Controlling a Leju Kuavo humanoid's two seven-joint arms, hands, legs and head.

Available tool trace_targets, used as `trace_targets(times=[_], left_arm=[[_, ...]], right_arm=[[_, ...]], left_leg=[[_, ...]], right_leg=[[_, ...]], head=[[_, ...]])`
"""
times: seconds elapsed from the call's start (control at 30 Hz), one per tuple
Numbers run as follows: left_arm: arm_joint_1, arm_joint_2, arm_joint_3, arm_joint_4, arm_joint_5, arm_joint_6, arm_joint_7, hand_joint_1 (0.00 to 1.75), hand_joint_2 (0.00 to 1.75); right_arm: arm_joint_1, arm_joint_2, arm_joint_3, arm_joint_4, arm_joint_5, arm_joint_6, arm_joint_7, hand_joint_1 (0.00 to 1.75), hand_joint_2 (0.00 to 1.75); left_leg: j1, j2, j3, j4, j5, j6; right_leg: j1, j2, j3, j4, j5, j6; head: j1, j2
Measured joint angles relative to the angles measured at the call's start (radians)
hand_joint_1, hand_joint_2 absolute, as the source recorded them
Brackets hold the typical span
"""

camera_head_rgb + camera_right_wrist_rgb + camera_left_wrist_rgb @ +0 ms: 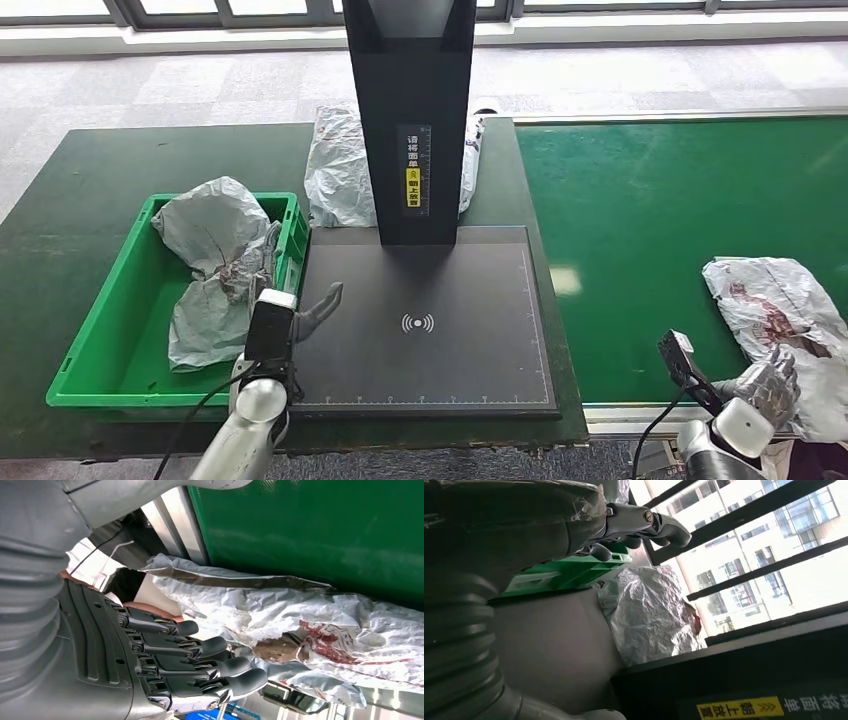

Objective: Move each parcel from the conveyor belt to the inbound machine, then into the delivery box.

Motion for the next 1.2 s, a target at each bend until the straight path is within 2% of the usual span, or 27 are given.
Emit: trace_targets(times=[0.33, 0.8, 1.07, 1.2], left_arm=[[0.002, -0.002, -0.071, -0.043, 0.036, -0.084, -0.027, 0.0, 1.75], [0.003, -0.001, -0.099, -0.084, 0.049, -0.102, -0.027, 0.0, 1.75], [0.008, 0.004, -0.102, -0.086, 0.04, -0.149, 0.044, 0.0, 1.75], [0.009, 0.004, -0.103, -0.06, 0.028, -0.148, 0.047, 0.0, 1.75]], right_arm=[[-0.062, -0.016, 0.039, 0.082, 0.002, 0.003, 0.005, 0.0, 1.75], [-0.089, -0.017, 0.063, 0.123, 0.004, 0.013, 0.007, 0.0, 1.75], [-0.109, -0.017, 0.084, 0.137, 0.004, 0.039, 0.033, 0.0, 1.75], [-0.11, -0.017, 0.093, 0.138, 0.004, 0.041, 0.036, 0.0, 1.75]], left_leg=[[0.0, 0.0, 0.0, 0.0, 0.0, 0.0], [0.0, 0.0, 0.0, 0.0, 0.0, 0.0], [0.0, 0.0, 0.0, 0.0, 0.0, 0.0], [0.0, 0.0, 0.0, 0.0, 0.0, 0.0]], right_leg=[[0.0, 0.0, 0.0, 0.0, 0.0, 0.0], [0.0, 0.0, 0.0, 0.0, 0.0, 0.0], [0.0, 0.0, 0.0, 0.0, 0.0, 0.0], [0.0, 0.0, 0.0, 0.0, 0.0, 0.0]], head=[[0.0, 0.0], [0.0, 0.0], [0.0, 0.0], [0.0, 0.0]])
